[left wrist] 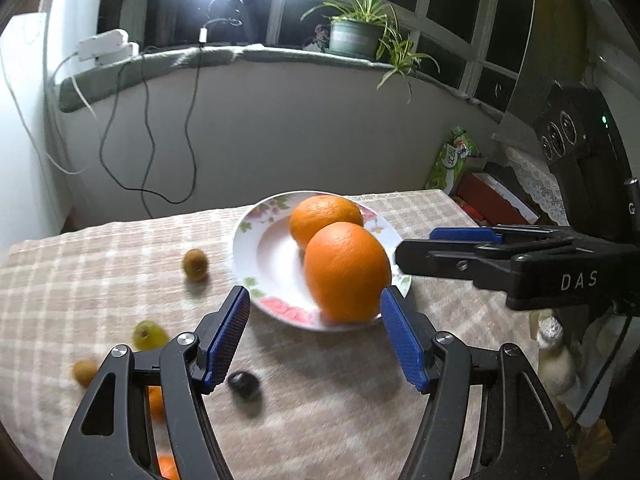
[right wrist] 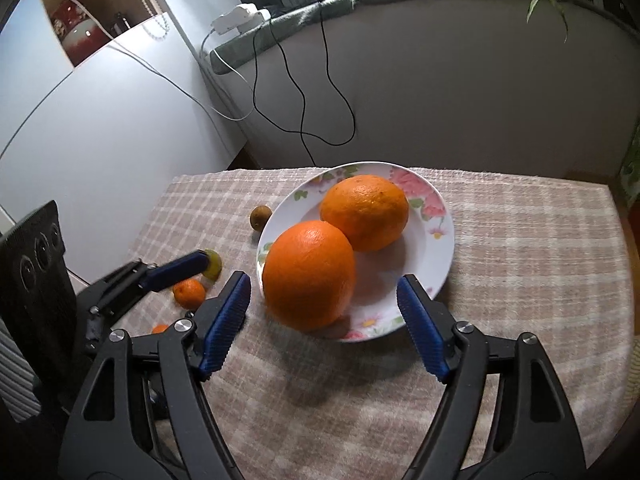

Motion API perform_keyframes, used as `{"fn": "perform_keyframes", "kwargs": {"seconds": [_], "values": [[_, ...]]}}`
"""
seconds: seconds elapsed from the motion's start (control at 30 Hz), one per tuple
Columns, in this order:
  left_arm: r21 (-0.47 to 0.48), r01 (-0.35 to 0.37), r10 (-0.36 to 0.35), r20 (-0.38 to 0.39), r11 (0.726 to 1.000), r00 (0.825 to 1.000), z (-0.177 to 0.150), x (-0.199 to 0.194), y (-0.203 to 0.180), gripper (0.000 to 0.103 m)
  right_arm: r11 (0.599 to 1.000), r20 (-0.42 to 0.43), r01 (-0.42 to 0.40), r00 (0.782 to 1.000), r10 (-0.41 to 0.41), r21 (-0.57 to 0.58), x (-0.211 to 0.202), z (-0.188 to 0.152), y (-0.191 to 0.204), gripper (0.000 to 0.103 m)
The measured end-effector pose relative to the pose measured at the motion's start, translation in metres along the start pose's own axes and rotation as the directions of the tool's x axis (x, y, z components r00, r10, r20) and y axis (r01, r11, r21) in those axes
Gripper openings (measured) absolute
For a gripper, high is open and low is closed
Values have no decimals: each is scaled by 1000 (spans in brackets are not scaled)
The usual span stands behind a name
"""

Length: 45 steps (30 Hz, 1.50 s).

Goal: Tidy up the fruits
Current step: 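Withdraw the right gripper from the plate toward the remaining fruits, then close the right gripper on a dark plum while the left gripper grasps a leafy mandarin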

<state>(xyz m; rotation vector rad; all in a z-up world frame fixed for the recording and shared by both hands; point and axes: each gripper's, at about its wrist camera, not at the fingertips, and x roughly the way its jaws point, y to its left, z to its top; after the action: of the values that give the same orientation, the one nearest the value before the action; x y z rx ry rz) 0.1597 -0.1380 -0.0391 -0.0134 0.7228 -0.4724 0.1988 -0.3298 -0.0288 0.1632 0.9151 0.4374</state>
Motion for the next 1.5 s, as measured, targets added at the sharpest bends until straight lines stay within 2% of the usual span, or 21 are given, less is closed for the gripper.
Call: {"fn": "perform_keyframes", "kwargs": {"seconds": [0.27, 0.37, 0.4, 0.67, 0.77, 0.83, 0.9, 0.93, 1.1, 1.5], "values": [[-20, -36, 36, 25, 999, 999, -28, -43, 22, 68, 997, 130, 28, 991, -18, -75, -29, -23, 24, 78], [-34, -40, 41, 27, 999, 999, -40, -57, 32, 68, 996, 166, 17, 986, -1, -91, -36, -29, 33, 93], [-38, -50, 51, 28, 998, 998, -47, -64, 36, 68, 995, 174, 15, 985, 2, -96, -38, -31, 36, 95], [-120, -93, 92, -16, 988, 996, -99, -89, 64, 67, 989, 123, -52, 990, 69, -138, -28, -46, 62, 97], [-137, -97, 92, -43, 986, 995, -112, -88, 69, 62, 983, 92, -71, 992, 88, -171, -16, -52, 76, 97], [-157, -94, 87, -51, 983, 995, -116, -86, 75, 60, 978, 67, -79, 993, 94, -192, -6, -56, 83, 92], [-179, -92, 84, -54, 979, 995, -117, -83, 80, 57, 974, 34, -89, 995, 98, -210, 5, -60, 92, 80], [-187, -90, 81, -53, 978, 995, -117, -81, 81, 56, 972, 16, -91, 995, 96, -217, 12, -61, 95, 78], [-209, -78, 67, -59, 975, 996, -118, -72, 87, 55, 970, -23, -36, 999, 32, -241, 41, -66, 104, 65], [-186, -68, 52, -93, 980, 994, -109, -46, 91, 55, 961, -82, 47, 994, -71, -271, 91, -59, 110, 46]]}}
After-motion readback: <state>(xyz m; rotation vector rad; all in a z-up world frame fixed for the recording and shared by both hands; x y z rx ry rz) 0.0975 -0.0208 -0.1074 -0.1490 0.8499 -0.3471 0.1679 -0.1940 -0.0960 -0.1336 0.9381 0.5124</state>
